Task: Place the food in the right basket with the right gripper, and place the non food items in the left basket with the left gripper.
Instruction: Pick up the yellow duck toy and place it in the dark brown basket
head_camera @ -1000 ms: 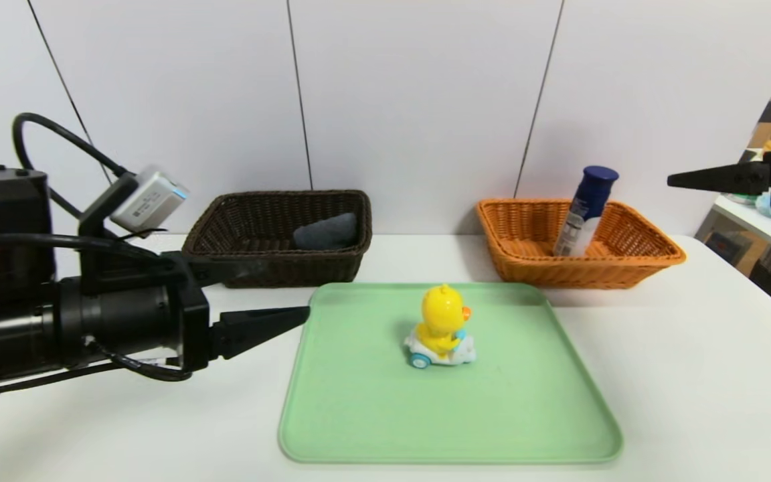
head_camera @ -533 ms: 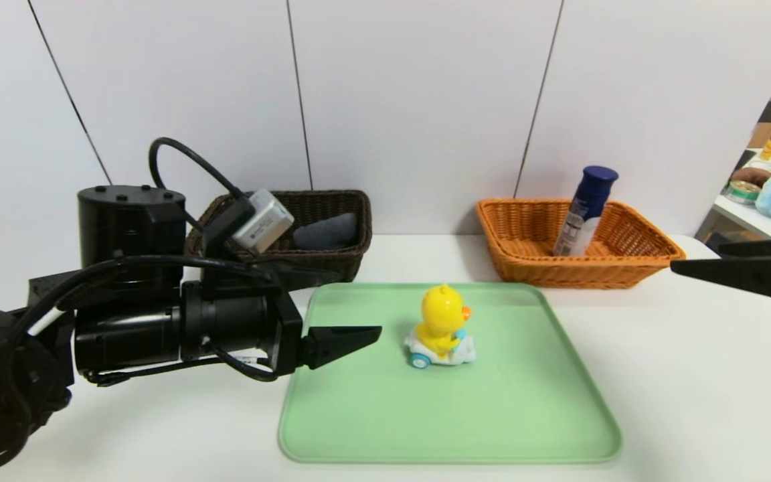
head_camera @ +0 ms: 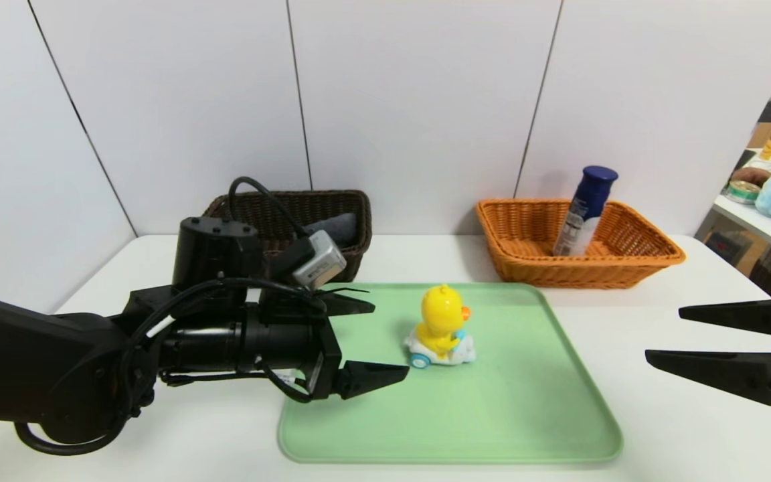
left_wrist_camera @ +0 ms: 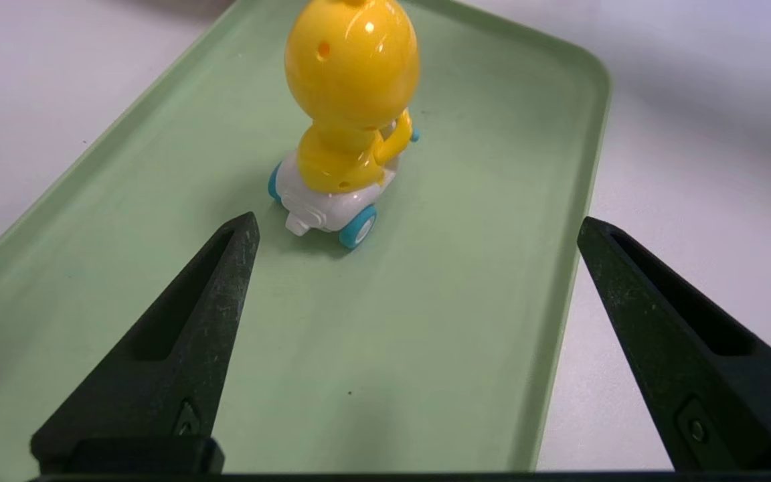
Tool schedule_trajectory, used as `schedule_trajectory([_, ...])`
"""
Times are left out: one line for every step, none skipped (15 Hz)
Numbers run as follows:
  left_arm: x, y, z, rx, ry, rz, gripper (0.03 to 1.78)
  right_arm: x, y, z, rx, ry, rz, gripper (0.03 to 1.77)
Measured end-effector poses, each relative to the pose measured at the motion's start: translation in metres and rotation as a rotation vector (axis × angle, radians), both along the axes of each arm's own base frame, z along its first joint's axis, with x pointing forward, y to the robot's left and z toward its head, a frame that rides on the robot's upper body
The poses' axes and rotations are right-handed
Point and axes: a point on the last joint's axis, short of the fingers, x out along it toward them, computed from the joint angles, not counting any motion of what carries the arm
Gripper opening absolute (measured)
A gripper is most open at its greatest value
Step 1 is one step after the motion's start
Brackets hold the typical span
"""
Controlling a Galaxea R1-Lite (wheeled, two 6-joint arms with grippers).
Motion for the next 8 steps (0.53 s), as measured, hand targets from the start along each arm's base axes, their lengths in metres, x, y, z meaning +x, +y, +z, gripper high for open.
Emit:
schedule_trajectory([0.003,-0.002,-0.005,0.012,0.002,-0.006,1.69,-0.001,0.001,0.0,0.001,-0.001,0.008,1.69])
schedule_trajectory([0.007,-0.004,-0.011,0.019,0.006,-0.015,1.69,-0.001,0.002,0.0,0.001,0.0,0.018,1.69])
schedule_trajectory([0.011,-0.007,-0.015,0.014,0.007,-0.032,1.69,-0.001,0.003,-0.001,0.001,0.001,0.025,1.69])
schedule_trajectory([0.015,-0.01,-0.018,0.004,0.005,-0.054,1.69,-0.001,0.004,-0.001,0.001,0.0,0.029,1.69])
schedule_trajectory([0.02,-0.013,-0.022,-0.006,0.001,-0.072,1.69,-0.001,0.005,0.0,0.002,-0.004,0.033,1.69])
schedule_trajectory([0.025,-0.016,-0.025,-0.012,-0.003,-0.079,1.69,-0.001,0.005,0.001,0.001,-0.003,0.034,1.69])
schedule_trajectory([0.029,-0.019,-0.028,-0.015,-0.005,-0.083,1.69,-0.001,0.005,0.001,0.0,-0.003,0.033,1.69])
schedule_trajectory([0.033,-0.022,-0.03,-0.018,-0.004,-0.094,1.69,-0.001,0.005,0.001,0.0,-0.001,0.031,1.69])
